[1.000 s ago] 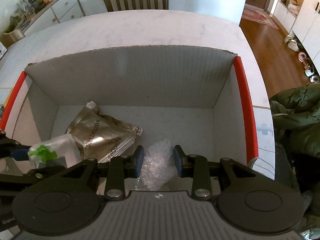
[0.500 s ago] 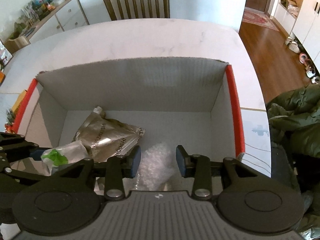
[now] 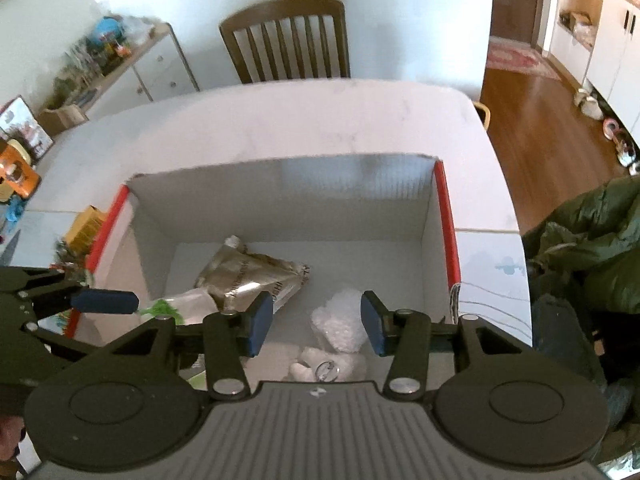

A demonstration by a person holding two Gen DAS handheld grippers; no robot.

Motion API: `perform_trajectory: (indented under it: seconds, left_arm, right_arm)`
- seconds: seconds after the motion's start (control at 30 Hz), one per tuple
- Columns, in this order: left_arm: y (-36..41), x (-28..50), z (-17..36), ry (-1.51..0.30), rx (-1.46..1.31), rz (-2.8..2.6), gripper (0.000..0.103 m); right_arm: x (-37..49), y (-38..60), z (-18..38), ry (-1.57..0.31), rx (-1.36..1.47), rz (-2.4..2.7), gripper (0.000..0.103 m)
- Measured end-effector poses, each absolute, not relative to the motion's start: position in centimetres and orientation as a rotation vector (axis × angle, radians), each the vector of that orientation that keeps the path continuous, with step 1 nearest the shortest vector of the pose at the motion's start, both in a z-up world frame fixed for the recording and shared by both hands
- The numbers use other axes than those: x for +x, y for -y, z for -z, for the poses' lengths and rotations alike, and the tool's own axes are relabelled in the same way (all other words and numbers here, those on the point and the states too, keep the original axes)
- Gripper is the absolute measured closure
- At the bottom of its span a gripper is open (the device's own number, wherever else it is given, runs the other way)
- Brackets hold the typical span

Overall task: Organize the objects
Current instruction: 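Open the left gripper over the box while the right gripper releases the bubble wrap, then withdraw both grippers from the shoebox back toward the table items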

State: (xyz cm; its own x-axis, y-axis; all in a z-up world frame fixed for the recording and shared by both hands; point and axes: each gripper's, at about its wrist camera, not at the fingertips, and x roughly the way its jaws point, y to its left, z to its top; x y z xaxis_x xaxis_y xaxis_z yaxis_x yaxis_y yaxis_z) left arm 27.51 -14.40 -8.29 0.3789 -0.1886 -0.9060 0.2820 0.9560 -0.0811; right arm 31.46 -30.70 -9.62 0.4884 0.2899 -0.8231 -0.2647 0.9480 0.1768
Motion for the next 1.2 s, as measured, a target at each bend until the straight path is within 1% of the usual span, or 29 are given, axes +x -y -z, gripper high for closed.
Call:
perform_trajectory:
  seconds: [0.1,0.63,0.7,0.73,0.8,0.97,1.2]
  left_arm:
    - [13.9,26.7,7.1,-1.094,0.105,0.305,0.028]
    - [9.4,22.0,0.5,-0.869,0.101,0.265,0.022]
    - [8.6,21.4,-0.1,-0.844,0.104,0.26,0.018]
    - [8.2,21.2,-0.4,-0.834,0.105,0.257,0.018]
    - [7.3,20.6,-0.9,-0.816,0.099,0.26,0.016]
    - [4.8,19.5,-1.8,-0.786,0.076,0.261,0.014]
    - [1.0,18.5,-2.7,-0.747,0.058,0.261,0.007]
  right_arm:
    - [30.5,31.1,8.5,-0.971,0.05,-0.347,0.052]
    - [25.6,31.0,3.8,-0.823,0.11,-0.4,0.052]
    - [24.8,30.7,3.2,-0.798,0.118,-0.4,0.052]
    - [24.5,30.5,2.9,-0.789,0.121,-0.398,0.05]
    - [23.7,30.1,2.3,-0.768,0.125,-0.398,0.042]
    - [22.2,28.3,1.4,-0.751,0.143,-0.402,0.041]
    - [20.2,24.5,1.1,-0.74,0.147,-0.405,0.036]
